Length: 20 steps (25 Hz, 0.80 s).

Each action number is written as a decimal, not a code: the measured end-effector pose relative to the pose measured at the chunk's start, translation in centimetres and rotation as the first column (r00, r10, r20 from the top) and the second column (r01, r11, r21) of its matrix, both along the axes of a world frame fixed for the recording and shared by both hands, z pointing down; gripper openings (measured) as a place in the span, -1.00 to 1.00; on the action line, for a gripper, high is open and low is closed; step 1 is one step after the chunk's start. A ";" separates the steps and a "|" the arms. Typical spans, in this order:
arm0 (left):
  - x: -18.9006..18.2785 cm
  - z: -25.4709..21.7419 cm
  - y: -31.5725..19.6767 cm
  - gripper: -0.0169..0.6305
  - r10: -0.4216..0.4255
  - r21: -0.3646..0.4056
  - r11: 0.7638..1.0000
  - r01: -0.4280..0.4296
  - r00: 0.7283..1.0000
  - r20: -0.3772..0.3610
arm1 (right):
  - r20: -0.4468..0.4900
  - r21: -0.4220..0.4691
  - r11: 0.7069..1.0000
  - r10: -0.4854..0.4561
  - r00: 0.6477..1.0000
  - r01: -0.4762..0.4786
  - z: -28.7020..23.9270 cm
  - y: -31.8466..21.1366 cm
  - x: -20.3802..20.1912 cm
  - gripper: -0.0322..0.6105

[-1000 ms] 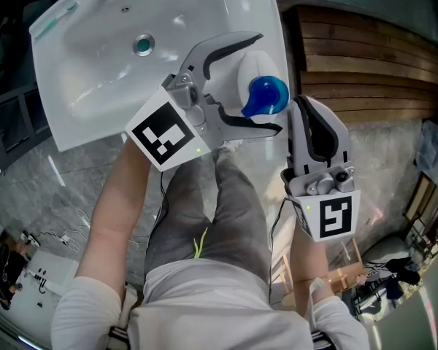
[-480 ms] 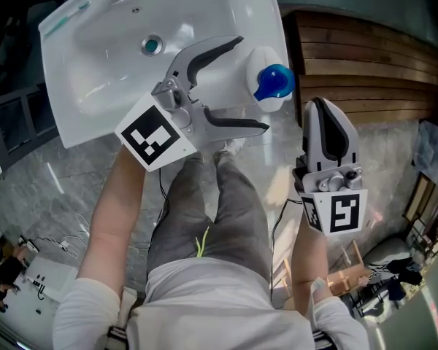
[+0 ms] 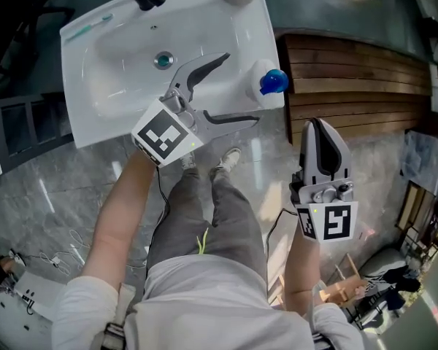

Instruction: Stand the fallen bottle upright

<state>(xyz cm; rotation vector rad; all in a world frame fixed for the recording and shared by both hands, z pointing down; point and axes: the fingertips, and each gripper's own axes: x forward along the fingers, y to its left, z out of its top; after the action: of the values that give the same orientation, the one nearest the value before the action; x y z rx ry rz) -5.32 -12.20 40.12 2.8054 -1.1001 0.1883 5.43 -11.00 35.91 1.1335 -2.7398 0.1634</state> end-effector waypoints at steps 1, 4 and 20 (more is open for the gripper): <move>-0.1 -0.4 0.4 0.73 -0.005 0.004 1.000 0.005 1.000 0.006 | 0.000 0.006 1.000 -0.001 1.000 0.001 -0.8 0.5 -0.2 -0.77; -0.4 -1.6 1.6 0.72 -0.046 0.000 0.999 0.046 0.999 0.010 | -0.003 0.017 1.000 -0.003 1.000 0.003 -2.8 2.0 -0.6 -0.77; -3.6 -9.2 5.9 -0.82 -0.286 0.092 0.956 0.278 0.953 0.102 | -0.039 0.065 0.998 0.025 0.999 -0.023 -10.7 8.4 0.6 -0.77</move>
<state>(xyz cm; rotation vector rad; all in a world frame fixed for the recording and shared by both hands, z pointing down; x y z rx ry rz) -8.90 -6.30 30.95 2.6873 -1.5497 0.2856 6.01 -2.61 25.18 1.1731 -2.7154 0.0550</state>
